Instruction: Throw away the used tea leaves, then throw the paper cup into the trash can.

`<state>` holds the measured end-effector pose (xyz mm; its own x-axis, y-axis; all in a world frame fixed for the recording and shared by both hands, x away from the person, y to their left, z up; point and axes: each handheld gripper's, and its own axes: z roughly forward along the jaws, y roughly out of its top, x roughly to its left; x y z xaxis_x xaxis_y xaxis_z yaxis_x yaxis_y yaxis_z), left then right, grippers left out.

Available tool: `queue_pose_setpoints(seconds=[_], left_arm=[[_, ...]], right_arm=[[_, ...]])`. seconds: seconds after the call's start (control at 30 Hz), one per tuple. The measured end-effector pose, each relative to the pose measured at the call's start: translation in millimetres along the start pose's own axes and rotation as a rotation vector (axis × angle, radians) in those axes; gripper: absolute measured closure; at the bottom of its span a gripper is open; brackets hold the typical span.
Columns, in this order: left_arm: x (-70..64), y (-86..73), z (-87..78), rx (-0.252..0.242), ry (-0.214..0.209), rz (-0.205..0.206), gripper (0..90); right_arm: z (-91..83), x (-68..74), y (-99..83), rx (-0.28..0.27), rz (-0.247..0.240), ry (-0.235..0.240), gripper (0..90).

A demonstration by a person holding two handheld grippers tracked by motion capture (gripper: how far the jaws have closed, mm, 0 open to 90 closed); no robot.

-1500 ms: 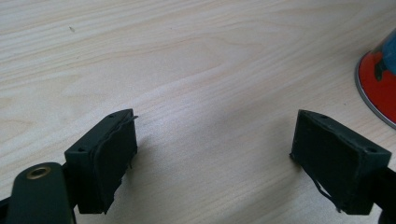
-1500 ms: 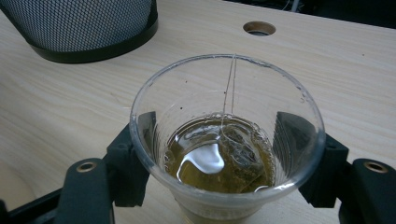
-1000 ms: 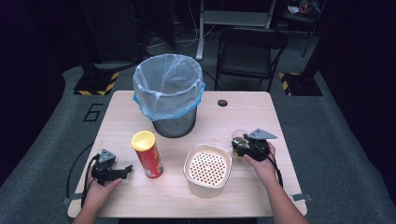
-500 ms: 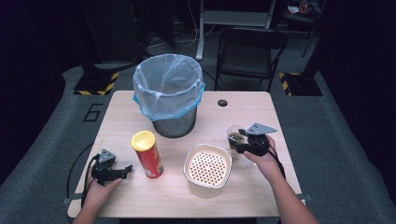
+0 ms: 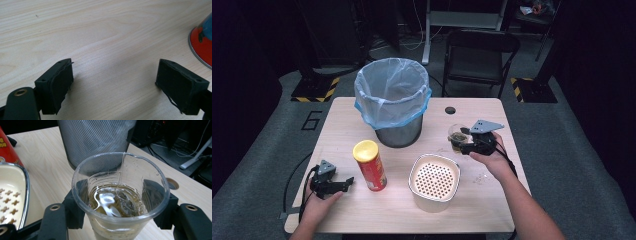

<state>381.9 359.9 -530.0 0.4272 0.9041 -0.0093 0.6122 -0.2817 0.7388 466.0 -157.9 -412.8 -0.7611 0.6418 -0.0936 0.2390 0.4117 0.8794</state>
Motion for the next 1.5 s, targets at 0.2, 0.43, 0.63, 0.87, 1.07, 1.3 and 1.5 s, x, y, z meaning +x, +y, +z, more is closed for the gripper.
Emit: queue_pose_setpoints(seconds=[0.2,0.43,0.63,0.87,1.07,1.3,1.5], left_arm=[[0.0,0.0,-0.1,0.002,0.0,0.0,13.9],[0.1,0.0,0.0,0.0,0.0,0.0,13.9],[-0.2,-0.1,-0.2,0.002,-0.001,-0.003,13.9],[0.0,0.0,0.0,0.0,0.0,0.0,13.9],[0.0,0.0,0.0,0.0,0.0,0.0,13.9],[-0.1,0.0,0.1,0.0,0.0,0.0,13.9],[0.0,0.0,0.0,0.0,0.0,0.0,13.9]], right_arm=[[3.3,1.6,9.0,-0.023,-0.038,0.03,37.8],[2.5,5.3,15.1,-0.089,-0.115,0.031,37.9],[3.1,7.0,18.3,-0.108,-0.152,0.046,37.8],[3.7,10.7,20.5,-0.132,-0.247,0.051,37.9],[3.4,14.6,21.6,-0.154,-0.303,0.045,38.0],[3.9,19.4,21.9,-0.139,-0.359,0.049,38.5],[3.8,25.3,21.9,-0.125,-0.421,0.053,38.6]])
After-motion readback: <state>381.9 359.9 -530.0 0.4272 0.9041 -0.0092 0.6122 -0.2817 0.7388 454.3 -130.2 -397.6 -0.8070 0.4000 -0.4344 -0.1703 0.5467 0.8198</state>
